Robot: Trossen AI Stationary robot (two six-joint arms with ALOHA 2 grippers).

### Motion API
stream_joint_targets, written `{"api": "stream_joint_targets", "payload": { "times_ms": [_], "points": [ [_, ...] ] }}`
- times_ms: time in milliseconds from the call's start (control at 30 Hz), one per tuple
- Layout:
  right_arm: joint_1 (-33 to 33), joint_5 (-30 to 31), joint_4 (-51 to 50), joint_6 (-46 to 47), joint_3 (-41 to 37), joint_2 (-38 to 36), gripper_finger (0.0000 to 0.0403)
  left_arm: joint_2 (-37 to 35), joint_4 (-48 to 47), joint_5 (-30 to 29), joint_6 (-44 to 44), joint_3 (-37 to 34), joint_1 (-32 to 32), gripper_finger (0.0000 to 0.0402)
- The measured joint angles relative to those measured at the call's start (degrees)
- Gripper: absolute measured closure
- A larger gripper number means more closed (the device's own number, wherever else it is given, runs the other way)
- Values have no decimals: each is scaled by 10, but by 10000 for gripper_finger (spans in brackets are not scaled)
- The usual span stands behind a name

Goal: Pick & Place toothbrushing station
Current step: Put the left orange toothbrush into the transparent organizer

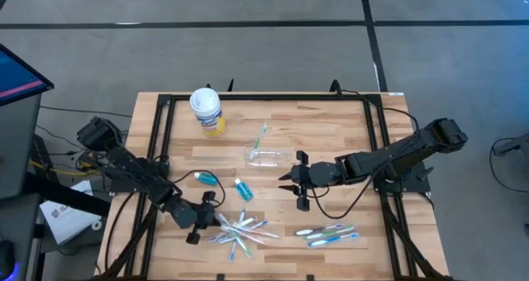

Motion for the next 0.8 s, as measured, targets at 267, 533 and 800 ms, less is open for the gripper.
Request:
{"api": "stream_joint_targets", "payload": {
  "times_ms": [267, 533, 800],
  "points": [
    [0, 0, 0, 0, 0, 0, 295, -59, 2, -25, 2, 0, 0, 401],
    [0, -1, 17, 1, 0, 0, 295, -133, 3, -77, 91, 0, 0, 401],
    [-2, -2, 15, -7, 0, 0, 295, -142, -54, -68, -38, 0, -2, 390]
  ]
}}
